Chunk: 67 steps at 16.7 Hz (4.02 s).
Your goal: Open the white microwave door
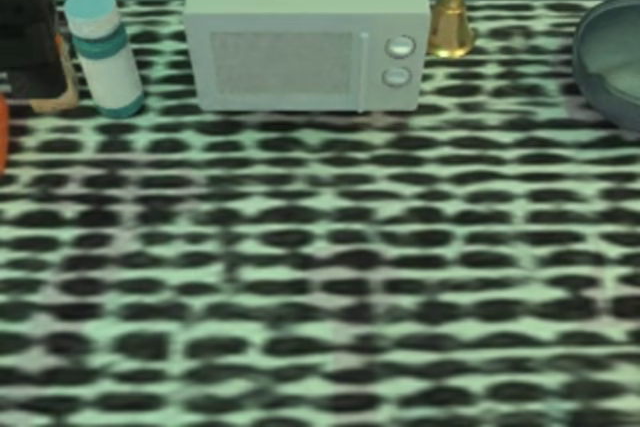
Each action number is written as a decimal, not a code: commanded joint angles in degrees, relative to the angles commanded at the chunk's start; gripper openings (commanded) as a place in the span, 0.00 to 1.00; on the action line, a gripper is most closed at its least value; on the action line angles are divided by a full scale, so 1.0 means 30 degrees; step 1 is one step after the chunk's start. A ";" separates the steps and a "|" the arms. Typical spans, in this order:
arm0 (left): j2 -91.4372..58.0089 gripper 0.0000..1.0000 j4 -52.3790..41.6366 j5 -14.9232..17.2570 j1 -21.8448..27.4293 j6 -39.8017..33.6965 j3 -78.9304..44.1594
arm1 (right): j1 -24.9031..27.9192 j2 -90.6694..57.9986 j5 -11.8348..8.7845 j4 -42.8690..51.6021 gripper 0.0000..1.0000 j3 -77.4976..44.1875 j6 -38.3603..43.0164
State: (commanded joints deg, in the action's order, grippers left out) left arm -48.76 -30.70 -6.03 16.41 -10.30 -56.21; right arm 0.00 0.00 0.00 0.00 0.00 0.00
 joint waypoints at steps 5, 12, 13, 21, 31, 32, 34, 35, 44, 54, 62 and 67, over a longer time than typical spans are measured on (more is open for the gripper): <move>-0.8342 1.00 -0.3855 -0.1093 0.2721 -0.3033 -1.0901 | 0.0000 0.0000 0.0000 0.0000 1.00 0.0000 0.0000; -2.0568 1.00 -0.9552 -0.2869 0.6057 -0.6833 -2.3581 | 0.0000 0.0000 0.0000 0.0000 1.00 0.0000 0.0000; -2.2182 1.00 -1.0361 -0.3119 0.6430 -0.7237 -2.4872 | 0.0000 0.0000 0.0000 0.0000 1.00 0.0000 0.0000; -2.9732 1.00 -1.4817 -0.4401 0.8131 -0.8924 -3.0301 | 0.0000 0.0000 0.0000 0.0000 1.00 0.0000 0.0000; -3.0443 1.00 -1.3126 -0.4229 0.7721 -0.8519 -2.9401 | 0.0000 0.0000 0.0000 0.0000 1.00 0.0000 0.0000; -3.0659 1.00 -1.2552 -0.4173 0.7594 -0.8393 -2.9082 | 0.0000 0.0000 0.0000 0.0000 1.00 0.0000 0.0000; -3.1074 1.00 -1.1455 -0.4066 0.7349 -0.8157 -2.8474 | 0.0000 0.0000 0.0000 0.0000 1.00 0.0000 0.0000; -3.1246 1.00 -1.1003 -0.4021 0.7249 -0.8061 -2.8224 | 0.0000 0.0000 0.0000 0.0000 1.00 0.0000 0.0000; -3.1452 0.77 -1.0461 -0.3968 0.7128 -0.7945 -2.7925 | 0.0000 0.0000 0.0000 0.0000 1.00 0.0000 0.0000; -3.1452 0.02 -1.0461 -0.3968 0.7128 -0.7945 -2.7925 | 0.0000 0.0000 0.0000 0.0000 1.00 0.0000 0.0000; -3.1452 0.00 -1.0461 -0.3968 0.7128 -0.7945 -2.7925 | 0.0000 0.0000 0.0000 0.0000 1.00 0.0000 0.0000; -3.0347 0.00 -0.9792 -0.3934 0.7752 -0.8171 -2.6122 | 0.0000 0.0000 0.0000 0.0000 1.00 0.0000 0.0000</move>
State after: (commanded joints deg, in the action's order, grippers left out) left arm -139.80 -60.08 -17.83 39.66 -34.82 -134.58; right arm 0.00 0.00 0.00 0.00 0.00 0.00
